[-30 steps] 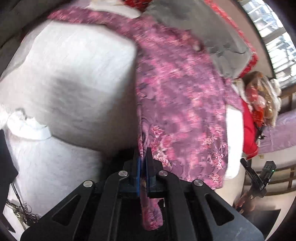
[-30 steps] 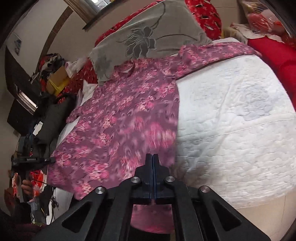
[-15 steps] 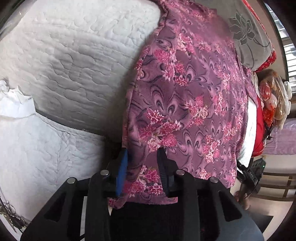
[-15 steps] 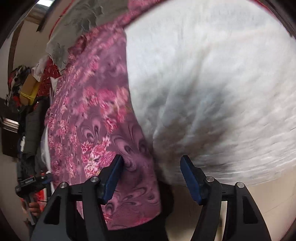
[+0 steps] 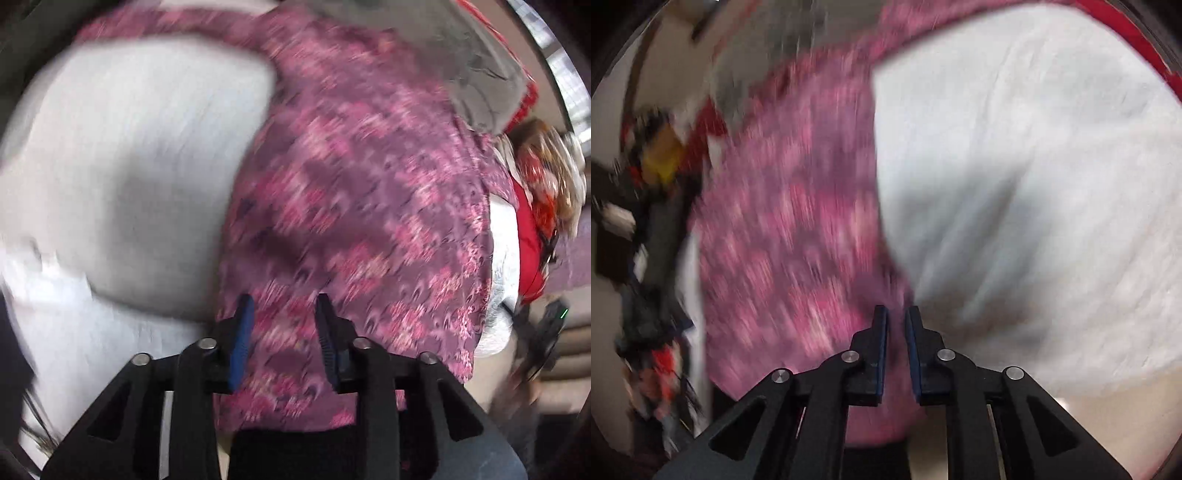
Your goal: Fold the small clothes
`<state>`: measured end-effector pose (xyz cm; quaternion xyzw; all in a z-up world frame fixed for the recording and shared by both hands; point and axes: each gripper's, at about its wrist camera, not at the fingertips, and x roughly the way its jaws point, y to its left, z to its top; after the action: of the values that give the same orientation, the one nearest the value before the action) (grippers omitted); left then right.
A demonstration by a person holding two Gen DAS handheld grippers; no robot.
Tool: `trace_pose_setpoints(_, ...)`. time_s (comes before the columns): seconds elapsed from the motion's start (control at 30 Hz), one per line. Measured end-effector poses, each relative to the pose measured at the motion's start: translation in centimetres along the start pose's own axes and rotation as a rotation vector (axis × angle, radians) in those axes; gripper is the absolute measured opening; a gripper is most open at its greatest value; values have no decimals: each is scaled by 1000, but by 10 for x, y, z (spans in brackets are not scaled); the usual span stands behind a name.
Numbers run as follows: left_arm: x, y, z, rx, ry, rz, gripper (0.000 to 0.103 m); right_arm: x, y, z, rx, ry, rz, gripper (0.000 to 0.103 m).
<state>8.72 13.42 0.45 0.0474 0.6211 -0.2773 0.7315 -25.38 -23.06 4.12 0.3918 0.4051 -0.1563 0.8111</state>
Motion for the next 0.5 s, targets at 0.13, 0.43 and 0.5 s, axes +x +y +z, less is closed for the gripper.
trace_pose_setpoints(0.13, 14, -31, 41, 51, -38, 28, 58, -42, -43, 81, 124, -240, -59, 56)
trace_pose_setpoints(0.43, 87, -95, 134, 59, -20, -2, 58, -46, -175, 244, 522, -480, -153, 58)
trace_pose_setpoints(0.5, 97, -106, 150, 71, -34, -8, 58, -24, -189, 271, 578, -484, -151, 58)
